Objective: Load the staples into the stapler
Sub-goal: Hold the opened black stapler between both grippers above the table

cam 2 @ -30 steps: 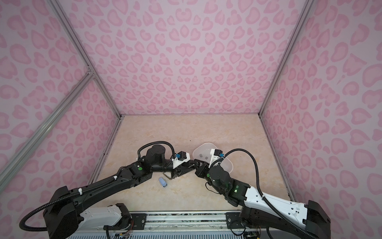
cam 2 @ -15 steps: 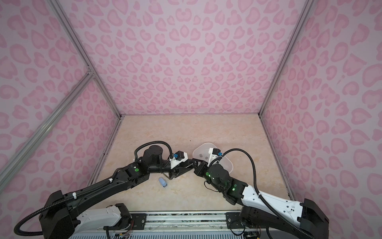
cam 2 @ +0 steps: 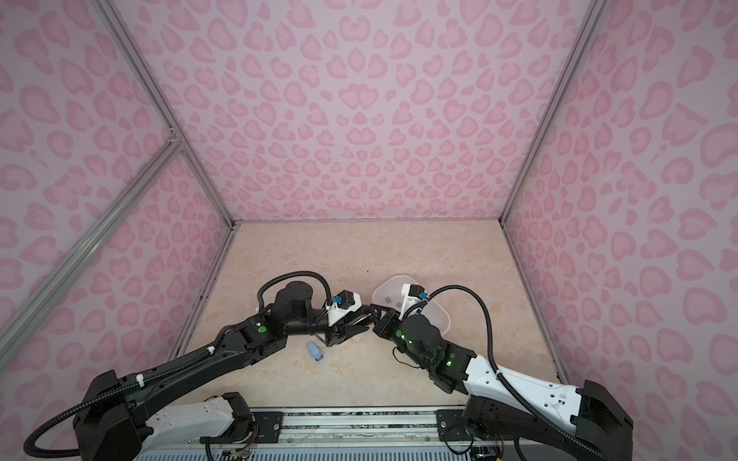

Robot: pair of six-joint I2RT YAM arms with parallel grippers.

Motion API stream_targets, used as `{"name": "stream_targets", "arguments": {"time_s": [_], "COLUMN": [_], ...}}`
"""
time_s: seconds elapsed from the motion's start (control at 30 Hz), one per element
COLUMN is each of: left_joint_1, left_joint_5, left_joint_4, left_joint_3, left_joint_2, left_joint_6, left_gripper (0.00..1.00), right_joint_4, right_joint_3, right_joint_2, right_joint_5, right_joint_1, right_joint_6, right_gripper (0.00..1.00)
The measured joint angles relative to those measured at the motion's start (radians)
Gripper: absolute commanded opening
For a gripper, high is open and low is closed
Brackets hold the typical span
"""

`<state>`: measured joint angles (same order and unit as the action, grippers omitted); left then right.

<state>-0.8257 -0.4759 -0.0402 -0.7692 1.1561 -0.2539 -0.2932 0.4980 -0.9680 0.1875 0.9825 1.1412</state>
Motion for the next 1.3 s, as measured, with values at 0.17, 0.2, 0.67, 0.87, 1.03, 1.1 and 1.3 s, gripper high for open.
{"name": "stream_targets", "arguments": {"time_s": [0.17, 0.2, 0.67, 0.87, 1.03, 1.1, 1.3], "left_joint_1": [-0.002, -0.002, -0.003, 0.0, 0.006, 0.008, 0.008], "left_joint_5": [0.036, 0.039, 0.0, 0.005, 0.0, -0.008, -0.019], "left_joint_4": [-0.003, -0.003, 0.009, 0.032, 0.045, 0.045, 0.045], "left_joint_3": [-0.002, -0.003, -0.052, -0.057, -0.077, -0.078, -0.078], "left_joint_2": [-0.011, -0.009, 0.066, 0.101, 0.115, 0.115, 0.11], "left_joint_6": [0.017, 0.018, 0.024, 0.017, 0.016, 0.015, 0.009], "left_gripper": [0.58, 0.58, 0.53, 0.48, 0.41, 0.39, 0.37], "right_joint_4": [0.034, 0.043, 0.059, 0.053, 0.051, 0.055, 0.056], "right_joint_3": [-0.001, -0.004, -0.035, -0.05, -0.063, -0.069, -0.068], "right_joint_2": [0.0, 0.0, 0.012, 0.046, 0.068, 0.069, 0.067], "right_joint_5": [0.007, 0.012, 0.044, 0.052, 0.068, 0.074, 0.073], "right_joint_1": [-0.003, -0.003, -0.003, -0.003, -0.003, -0.003, -0.003], "right_joint_6": [-0.001, -0.002, 0.003, 0.002, 0.003, 0.003, 0.003], "right_gripper": [0.0, 0.0, 0.0, 0.0, 0.0, 0.0, 0.0]}}
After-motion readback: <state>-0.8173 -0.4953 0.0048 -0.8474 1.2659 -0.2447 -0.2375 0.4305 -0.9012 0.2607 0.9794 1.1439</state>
